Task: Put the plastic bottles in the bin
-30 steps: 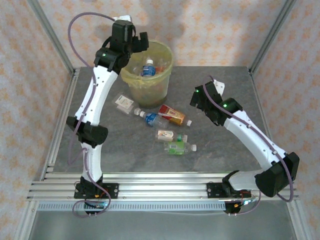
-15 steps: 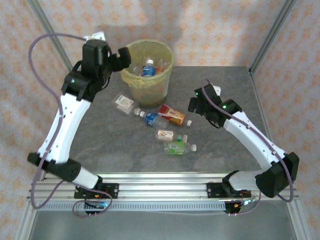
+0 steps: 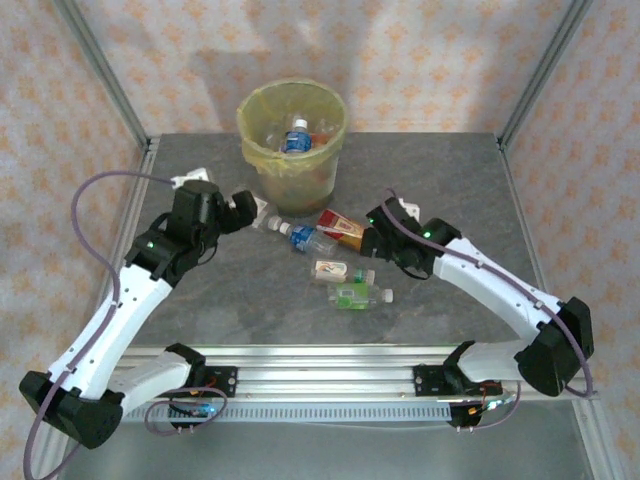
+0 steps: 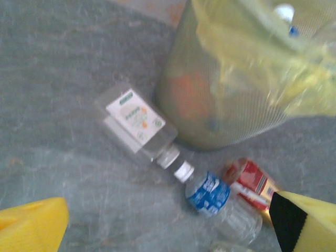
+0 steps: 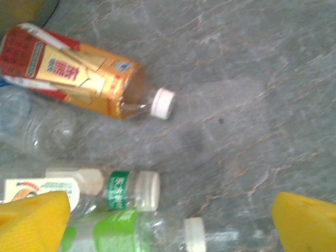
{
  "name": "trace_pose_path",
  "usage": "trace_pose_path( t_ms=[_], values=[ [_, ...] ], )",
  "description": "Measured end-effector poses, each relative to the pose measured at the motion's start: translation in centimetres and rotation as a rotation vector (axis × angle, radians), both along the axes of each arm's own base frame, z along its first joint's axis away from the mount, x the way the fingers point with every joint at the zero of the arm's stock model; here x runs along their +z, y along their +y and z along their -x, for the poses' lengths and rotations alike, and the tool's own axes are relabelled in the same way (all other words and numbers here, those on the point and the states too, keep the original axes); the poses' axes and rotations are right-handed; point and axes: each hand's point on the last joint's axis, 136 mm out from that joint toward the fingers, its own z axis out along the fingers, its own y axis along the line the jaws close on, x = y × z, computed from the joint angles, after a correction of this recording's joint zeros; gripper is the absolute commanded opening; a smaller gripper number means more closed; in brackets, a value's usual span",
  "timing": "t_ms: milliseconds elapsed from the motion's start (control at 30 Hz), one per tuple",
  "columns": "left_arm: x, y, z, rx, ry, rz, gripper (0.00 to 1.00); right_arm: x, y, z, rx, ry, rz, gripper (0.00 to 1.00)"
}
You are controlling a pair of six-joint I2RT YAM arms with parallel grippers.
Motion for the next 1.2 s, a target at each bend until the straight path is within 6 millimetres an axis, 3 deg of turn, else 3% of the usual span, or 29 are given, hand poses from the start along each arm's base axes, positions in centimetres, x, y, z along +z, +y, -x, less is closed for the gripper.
trace_pose_path(
  t_ms=[233,400,600,967,1200],
  values=[
    [-3.5,0.0,2.4,0.005,0.056,0.024,1.00,-2.4,3.3,3.7,0.010,0.072,-0.048,0.99],
    [-5.5,0.3,3.0,0.027,0.097,0.022,1.00,-3.2,5.6,5.5,0.009,0.116,-0.119,0.99],
    [-5.7,0.5,3.0,0.038,0.101,0.020,1.00,-5.9,5.8,6.8,-0.046,0.192,-0.171,1.00],
    [-7.1,0.3,2.6,0.040,0.149,-0.003,1.00,-8.5,6.6,8.7,-0.068,0.315,-0.216,0.99],
    [-7.1,0.3,2.5,0.040,0.151,-0.004,1.00,-10.6,7.5,8.6,-0.070,0.359,-0.202,0.99]
  ],
)
